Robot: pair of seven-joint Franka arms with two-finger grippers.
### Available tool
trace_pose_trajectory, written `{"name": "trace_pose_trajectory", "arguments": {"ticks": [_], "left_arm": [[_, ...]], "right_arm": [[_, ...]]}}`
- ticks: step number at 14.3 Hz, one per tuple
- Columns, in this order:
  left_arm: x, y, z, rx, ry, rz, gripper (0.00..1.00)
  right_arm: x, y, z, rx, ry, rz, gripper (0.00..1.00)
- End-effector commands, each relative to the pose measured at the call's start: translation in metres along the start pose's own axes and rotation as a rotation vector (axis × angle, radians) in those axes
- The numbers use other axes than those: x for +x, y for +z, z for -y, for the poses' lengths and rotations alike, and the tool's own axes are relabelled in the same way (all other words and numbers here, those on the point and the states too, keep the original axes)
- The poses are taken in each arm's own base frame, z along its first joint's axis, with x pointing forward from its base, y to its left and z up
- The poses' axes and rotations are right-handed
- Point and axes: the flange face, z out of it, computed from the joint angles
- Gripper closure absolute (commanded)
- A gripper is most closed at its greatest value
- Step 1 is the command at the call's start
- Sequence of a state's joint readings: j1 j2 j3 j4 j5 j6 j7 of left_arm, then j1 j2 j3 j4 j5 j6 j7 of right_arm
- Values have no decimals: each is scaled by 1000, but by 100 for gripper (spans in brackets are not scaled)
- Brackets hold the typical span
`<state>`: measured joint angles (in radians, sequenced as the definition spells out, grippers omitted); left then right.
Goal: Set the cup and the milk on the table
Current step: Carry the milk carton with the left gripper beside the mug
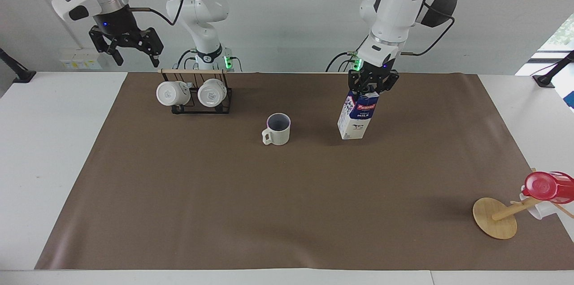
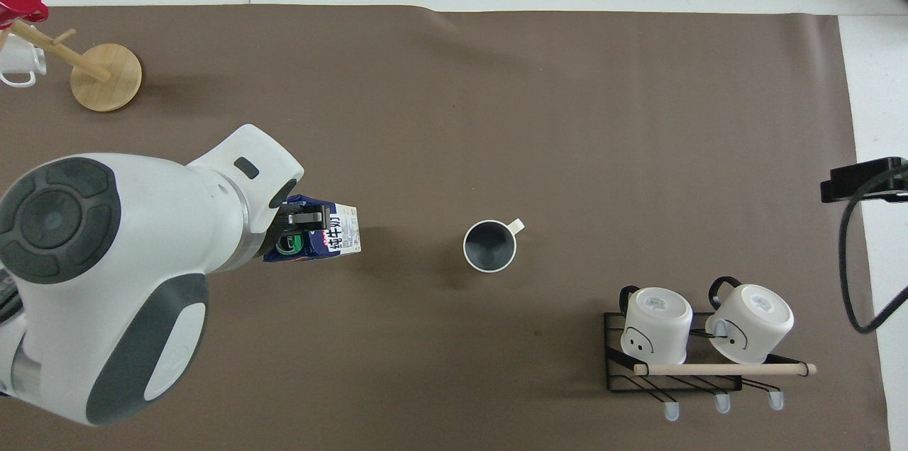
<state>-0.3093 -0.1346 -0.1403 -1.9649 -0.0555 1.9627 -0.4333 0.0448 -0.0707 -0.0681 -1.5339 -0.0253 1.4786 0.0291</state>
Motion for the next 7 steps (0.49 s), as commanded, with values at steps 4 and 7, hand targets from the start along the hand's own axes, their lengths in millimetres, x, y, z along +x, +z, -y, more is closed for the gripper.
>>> {"name": "trace_pose_trajectory", "arguments": {"ticks": [4,7], "left_arm": [[2,14,-63,-19,-59,40,43],[4,28,-82,-5,-64,51,43]], "right_arm": [[-5,-4,-3,10,-10,3,0],[-5,-4,-3,10,-10,3,0]]}}
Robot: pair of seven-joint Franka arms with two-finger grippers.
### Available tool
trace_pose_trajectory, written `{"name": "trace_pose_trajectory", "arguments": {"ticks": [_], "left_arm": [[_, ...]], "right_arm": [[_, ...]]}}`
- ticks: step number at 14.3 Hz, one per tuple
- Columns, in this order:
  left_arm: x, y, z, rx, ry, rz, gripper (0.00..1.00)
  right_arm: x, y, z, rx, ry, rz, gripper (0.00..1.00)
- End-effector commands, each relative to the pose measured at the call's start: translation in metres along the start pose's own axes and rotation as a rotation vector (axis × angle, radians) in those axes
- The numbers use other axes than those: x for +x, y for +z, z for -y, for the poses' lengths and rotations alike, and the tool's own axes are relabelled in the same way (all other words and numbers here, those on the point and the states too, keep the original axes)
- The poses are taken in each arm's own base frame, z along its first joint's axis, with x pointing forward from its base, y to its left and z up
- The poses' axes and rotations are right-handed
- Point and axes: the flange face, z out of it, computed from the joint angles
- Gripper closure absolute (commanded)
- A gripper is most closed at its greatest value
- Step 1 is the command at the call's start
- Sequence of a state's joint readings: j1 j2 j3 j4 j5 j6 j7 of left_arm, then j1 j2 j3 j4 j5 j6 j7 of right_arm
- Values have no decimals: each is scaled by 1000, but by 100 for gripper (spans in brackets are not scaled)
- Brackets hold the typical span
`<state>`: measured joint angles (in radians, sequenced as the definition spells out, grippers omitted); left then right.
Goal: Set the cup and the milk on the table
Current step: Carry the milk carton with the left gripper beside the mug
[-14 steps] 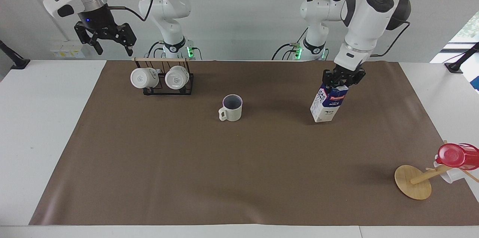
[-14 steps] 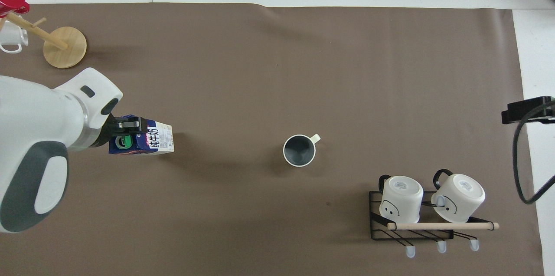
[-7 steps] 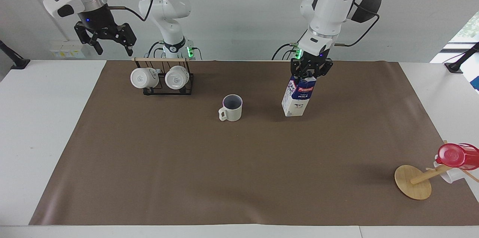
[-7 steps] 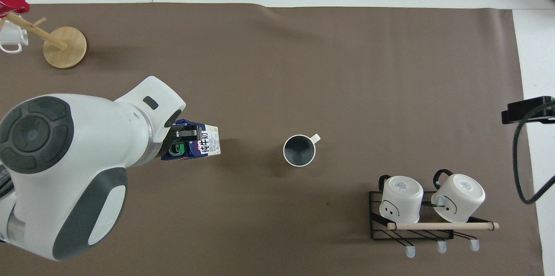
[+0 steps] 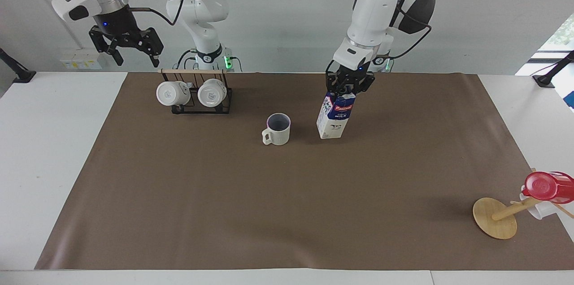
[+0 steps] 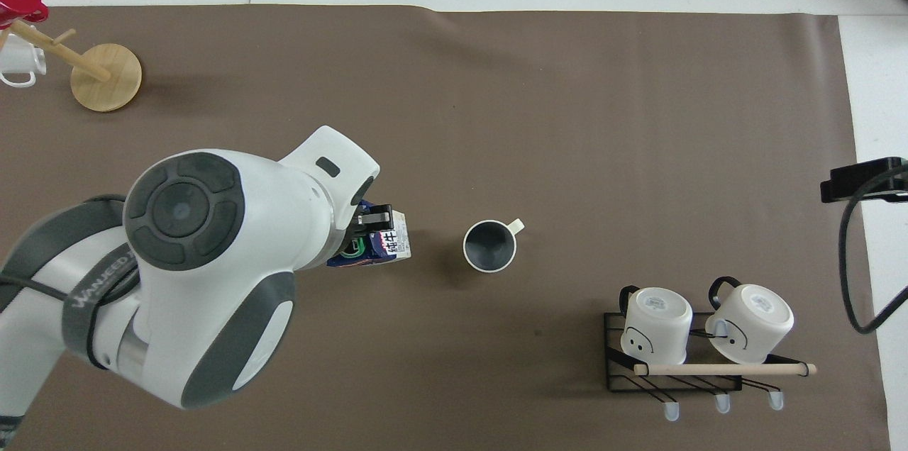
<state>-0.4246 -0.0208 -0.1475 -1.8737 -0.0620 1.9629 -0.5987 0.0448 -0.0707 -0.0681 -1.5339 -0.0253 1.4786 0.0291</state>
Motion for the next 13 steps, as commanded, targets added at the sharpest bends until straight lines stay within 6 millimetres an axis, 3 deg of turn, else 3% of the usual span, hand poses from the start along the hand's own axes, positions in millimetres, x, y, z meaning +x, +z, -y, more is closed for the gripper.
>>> {"name": "trace_pose_trajectory", "arguments": {"ticks": [1,4,6,7,13], "left_arm": [[6,9,-17,24,-7,9,43],[4,22,-30,66,-10,4,44],[-6,32,-57,72,-21,13,44],[-3,38,-61,87,-26,2,44],[-3,43,-58,114,-16,1,44]], "right_arm": [[-5,-4,-3,10,-10,3,0],[-5,-4,-3,10,-10,3,0],[-5,-3,-3,10,-10,5,0],[-5,-4,-3,10,-10,3,0],[-5,-4,-3,10,-10,3,0]]}}
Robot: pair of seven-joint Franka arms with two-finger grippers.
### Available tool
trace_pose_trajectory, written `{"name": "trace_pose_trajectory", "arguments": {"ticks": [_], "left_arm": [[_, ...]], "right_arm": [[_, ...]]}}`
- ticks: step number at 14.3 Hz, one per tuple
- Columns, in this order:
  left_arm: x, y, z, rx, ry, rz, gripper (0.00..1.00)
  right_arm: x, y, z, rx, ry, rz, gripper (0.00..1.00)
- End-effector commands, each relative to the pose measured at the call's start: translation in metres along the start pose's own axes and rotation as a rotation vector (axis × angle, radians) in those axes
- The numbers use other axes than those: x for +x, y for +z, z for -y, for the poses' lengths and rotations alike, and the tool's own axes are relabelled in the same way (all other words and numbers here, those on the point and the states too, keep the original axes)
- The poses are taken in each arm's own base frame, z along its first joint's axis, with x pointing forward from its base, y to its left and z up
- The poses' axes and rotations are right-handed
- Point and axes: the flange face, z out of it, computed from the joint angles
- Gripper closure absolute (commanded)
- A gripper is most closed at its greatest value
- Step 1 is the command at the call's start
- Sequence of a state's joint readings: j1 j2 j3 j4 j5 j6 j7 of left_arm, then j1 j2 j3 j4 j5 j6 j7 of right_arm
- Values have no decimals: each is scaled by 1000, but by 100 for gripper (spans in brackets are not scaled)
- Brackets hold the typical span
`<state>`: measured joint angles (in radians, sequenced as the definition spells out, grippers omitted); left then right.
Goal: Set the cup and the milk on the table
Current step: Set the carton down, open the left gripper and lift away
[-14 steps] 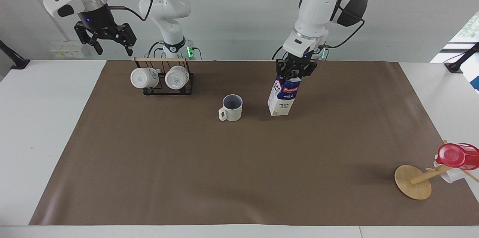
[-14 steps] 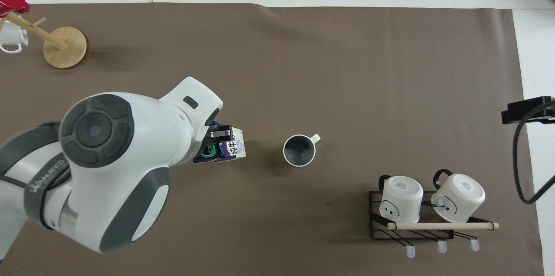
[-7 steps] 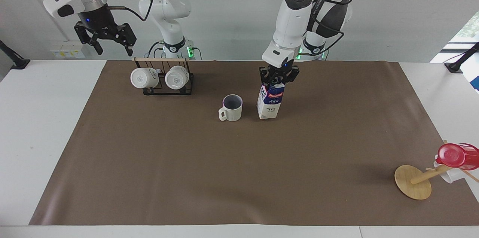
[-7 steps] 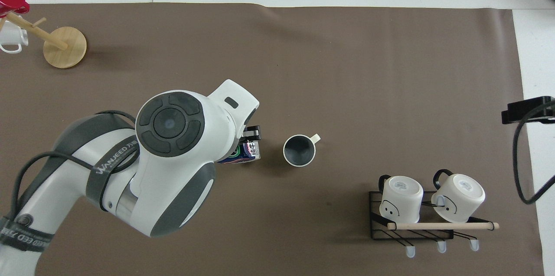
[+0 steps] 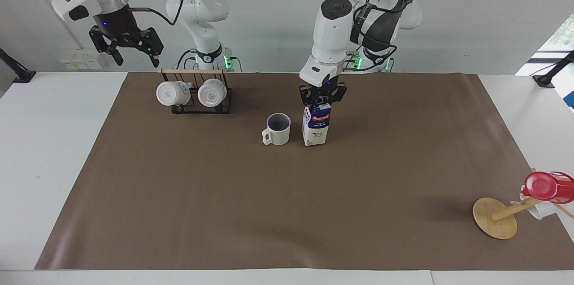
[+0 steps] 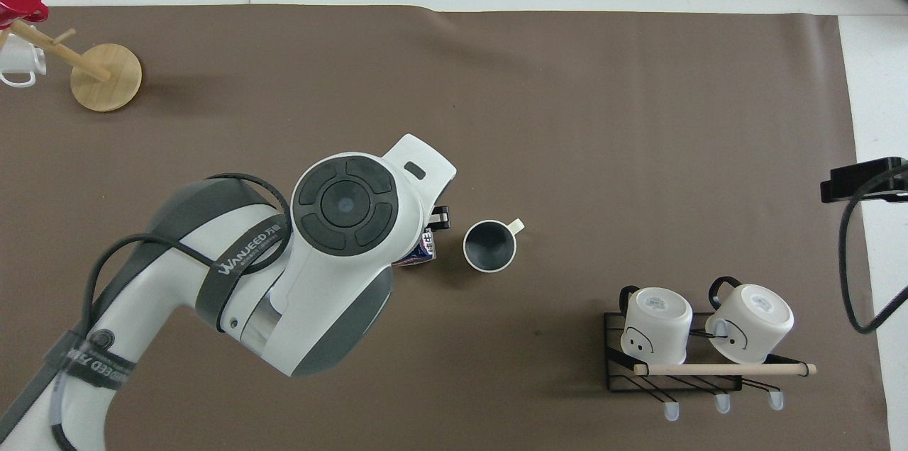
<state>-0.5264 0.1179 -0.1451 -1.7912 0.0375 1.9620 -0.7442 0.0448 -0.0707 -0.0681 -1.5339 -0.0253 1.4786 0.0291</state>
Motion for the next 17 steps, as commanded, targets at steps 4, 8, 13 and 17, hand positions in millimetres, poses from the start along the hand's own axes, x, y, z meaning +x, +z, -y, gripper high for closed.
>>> {"name": "trace_pose_trajectory", "arguments": {"ticks": [4,8,13,17], "left_arm": [[1,3,-1,33,-6,1,36],[0,9,2,40,-6,8,34],[1,10,2,38,-9,7,24],[1,10,3,39,-10,9,10]], "right_arm": [[-5,-4,-3,10,-10,3,0],[-5,-4,-3,10,-12,3,0],[-5,-3,-3,10,-10,5,0],[-5,-4,-3,10,-10,3,0]]}}
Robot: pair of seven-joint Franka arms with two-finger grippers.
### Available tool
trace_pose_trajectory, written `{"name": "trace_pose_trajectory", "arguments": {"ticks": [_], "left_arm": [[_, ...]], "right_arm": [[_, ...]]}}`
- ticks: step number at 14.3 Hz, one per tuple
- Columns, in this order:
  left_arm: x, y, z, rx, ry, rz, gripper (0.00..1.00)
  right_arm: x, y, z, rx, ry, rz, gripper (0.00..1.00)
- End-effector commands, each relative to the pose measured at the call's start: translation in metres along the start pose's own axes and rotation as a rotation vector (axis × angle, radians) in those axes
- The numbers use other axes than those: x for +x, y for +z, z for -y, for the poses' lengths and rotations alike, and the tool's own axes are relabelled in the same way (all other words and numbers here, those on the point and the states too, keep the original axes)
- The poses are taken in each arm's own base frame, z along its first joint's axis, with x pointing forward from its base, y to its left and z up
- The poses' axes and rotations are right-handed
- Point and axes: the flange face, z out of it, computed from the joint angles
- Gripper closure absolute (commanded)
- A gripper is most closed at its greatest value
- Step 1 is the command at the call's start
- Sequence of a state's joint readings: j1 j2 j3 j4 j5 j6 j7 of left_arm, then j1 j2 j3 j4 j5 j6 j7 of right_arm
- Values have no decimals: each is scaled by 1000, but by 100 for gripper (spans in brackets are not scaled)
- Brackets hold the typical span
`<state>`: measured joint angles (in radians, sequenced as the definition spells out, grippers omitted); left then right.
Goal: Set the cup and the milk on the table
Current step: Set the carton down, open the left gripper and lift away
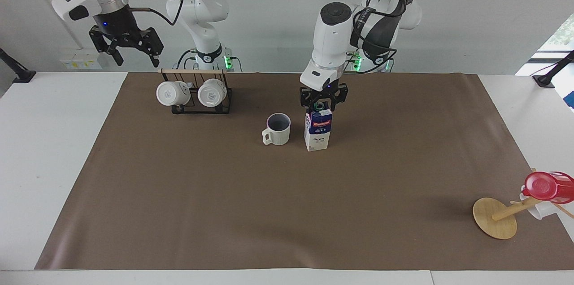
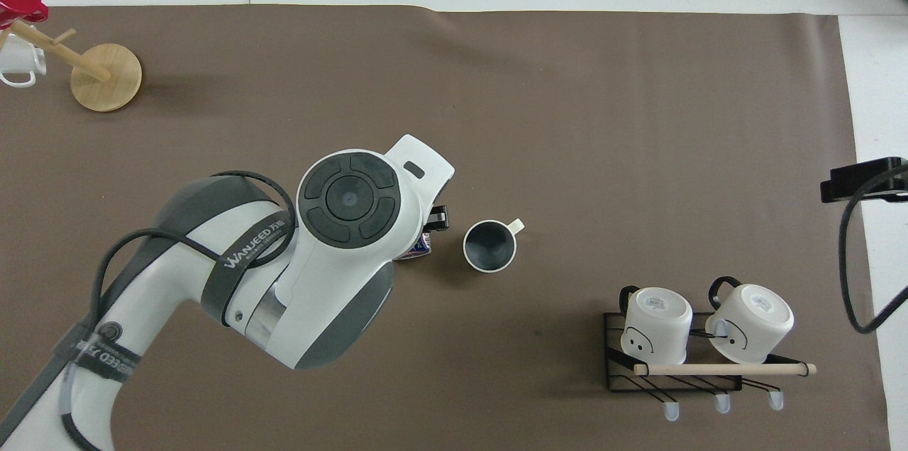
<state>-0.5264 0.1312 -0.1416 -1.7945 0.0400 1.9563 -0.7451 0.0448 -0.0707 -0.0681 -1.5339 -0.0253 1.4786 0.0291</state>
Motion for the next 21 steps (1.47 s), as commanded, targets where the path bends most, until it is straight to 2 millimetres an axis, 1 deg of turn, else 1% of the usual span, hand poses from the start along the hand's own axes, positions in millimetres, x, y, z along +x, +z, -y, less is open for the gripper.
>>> {"name": "trace_pose_trajectory", "arguments": {"ticks": [1,3,5,8,10,11,13,15,17,18,20,21], "left_arm": [[-1,-1,1,22,-7,-8,0],[-1,-9,-1,20,-7,-10,0],[-1,-24,4,12,-16,-9,0],[-2,-65,9,26,-23,2,0],[0,-90,22,44,-35,14,0],[-1,-102,32,55,-31,16,0],[6,-120,65,63,3,27,0],[18,-138,107,64,38,30,0],[32,-147,154,71,90,47,0],[36,-151,172,73,106,55,0],[45,-157,202,82,100,49,0],[49,-159,214,83,103,47,0]], "right_arm": [[-5,-4,-3,10,-10,3,0],[-5,-4,-3,10,-10,3,0],[-5,-4,-3,10,-10,3,0],[-5,-4,-3,10,-10,3,0],[-5,-4,-3,10,-10,3,0],[-5,-4,-3,10,-10,3,0],[-5,-4,-3,10,-10,3,0],[-5,-4,-3,10,-10,3,0],[-5,-4,-3,10,-10,3,0],[-5,-4,-3,10,-10,3,0],[-5,-4,-3,10,-10,3,0],[-5,-4,-3,10,-10,3,0]]}}
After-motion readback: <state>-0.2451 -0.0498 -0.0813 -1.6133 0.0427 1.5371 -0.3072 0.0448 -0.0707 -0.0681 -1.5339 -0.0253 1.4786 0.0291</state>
